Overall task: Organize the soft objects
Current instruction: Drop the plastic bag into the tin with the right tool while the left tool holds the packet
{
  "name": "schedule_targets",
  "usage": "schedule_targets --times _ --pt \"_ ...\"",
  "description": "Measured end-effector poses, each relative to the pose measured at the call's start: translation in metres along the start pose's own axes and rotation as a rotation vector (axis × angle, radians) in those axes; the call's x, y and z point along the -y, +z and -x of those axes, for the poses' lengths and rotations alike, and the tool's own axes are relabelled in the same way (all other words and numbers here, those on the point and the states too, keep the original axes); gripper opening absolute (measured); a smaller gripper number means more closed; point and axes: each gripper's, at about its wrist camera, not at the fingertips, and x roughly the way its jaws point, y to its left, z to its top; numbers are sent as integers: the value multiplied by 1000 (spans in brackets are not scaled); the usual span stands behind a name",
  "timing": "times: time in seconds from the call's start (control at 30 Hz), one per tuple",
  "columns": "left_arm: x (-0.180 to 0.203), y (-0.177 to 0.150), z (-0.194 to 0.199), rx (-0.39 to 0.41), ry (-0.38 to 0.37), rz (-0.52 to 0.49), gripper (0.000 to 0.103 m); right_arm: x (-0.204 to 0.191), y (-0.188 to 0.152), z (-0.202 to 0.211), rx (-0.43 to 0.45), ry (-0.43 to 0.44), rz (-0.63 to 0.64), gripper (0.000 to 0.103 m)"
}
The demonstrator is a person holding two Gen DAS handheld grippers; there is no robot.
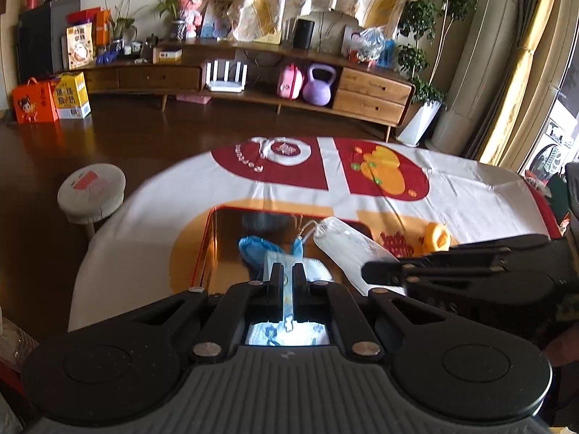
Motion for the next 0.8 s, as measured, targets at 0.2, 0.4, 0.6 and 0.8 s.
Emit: schedule_targets --times 0.2,0.4,0.6,0.8 --pt "-2 -10 -10 -17 -2 -6 4 -1 -3 -23 -45 -19 -7 12" --pt "-1 -18 -16 -38 5 -9 4 -5 -9 -35 -76 -14 4 21" --pt "2 -22 -18 -52 19 -18 4 -3 -11 -28 -68 24 -3 30" --pt "5 -23 -15 -54 29 -25 5 1 -13 -9 -40 52 -20 37"
